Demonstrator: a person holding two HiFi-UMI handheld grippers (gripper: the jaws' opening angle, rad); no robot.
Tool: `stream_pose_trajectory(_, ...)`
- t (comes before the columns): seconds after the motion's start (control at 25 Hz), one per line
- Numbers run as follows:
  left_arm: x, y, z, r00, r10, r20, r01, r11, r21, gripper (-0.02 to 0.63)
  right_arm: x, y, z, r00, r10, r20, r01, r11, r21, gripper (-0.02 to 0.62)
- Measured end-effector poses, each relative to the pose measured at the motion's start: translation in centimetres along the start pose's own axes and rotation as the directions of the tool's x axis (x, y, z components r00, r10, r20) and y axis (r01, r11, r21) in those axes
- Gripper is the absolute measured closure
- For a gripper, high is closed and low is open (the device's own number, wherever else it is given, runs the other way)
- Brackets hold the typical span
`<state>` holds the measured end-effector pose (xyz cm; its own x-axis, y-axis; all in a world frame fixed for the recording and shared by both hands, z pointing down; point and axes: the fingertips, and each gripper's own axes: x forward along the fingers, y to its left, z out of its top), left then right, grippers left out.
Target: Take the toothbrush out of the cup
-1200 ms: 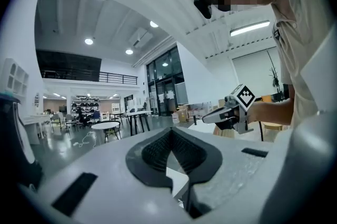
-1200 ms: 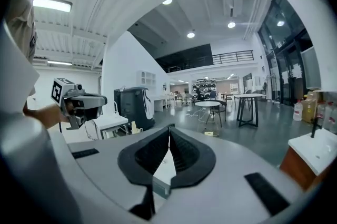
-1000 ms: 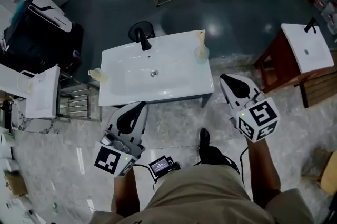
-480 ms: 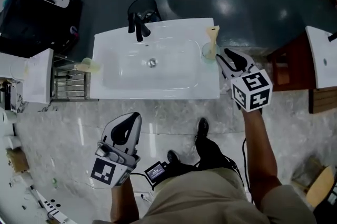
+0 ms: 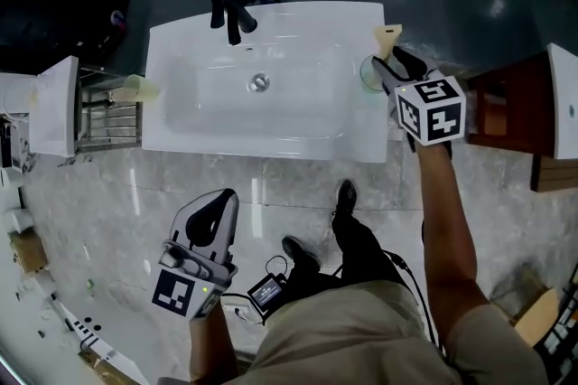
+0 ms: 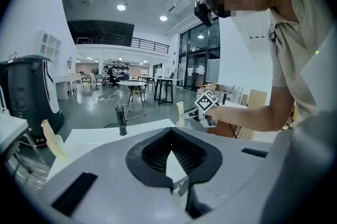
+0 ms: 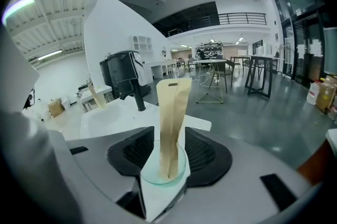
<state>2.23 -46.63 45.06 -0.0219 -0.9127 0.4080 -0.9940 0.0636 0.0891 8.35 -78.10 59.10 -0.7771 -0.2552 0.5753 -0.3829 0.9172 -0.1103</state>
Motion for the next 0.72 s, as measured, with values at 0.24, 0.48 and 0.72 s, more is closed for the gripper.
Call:
stream_pose_trajectory(0.24, -0.5, 0.4, -0.1, 1.000, 0.006, 0.008, -0.006, 1.000, -0.003, 0.598, 0.5, -0.4, -0.1, 0.999, -0.037, -0.003, 0.037, 0.999, -0.012, 0.545)
stream_pose_trajectory(0.48, -2.4, 0.6, 0.5, 0.999, 0.024, 0.033, -0.024, 1.000, 0.020, 0.599, -2.4, 0.0, 3.9, 0.983, -0.088, 0.160, 0.093, 0.996, -0.018, 0.555)
stream_pose_trajectory(0.72, -6.1, 0.9, 3.0, 0.993, 0.037, 0.115, -0.043, 0.998, 0.048, 0.600, -10.0, 4.0, 9.8, 0.937, -0.094, 0.335, 0.118, 0.992, -0.052, 0.558)
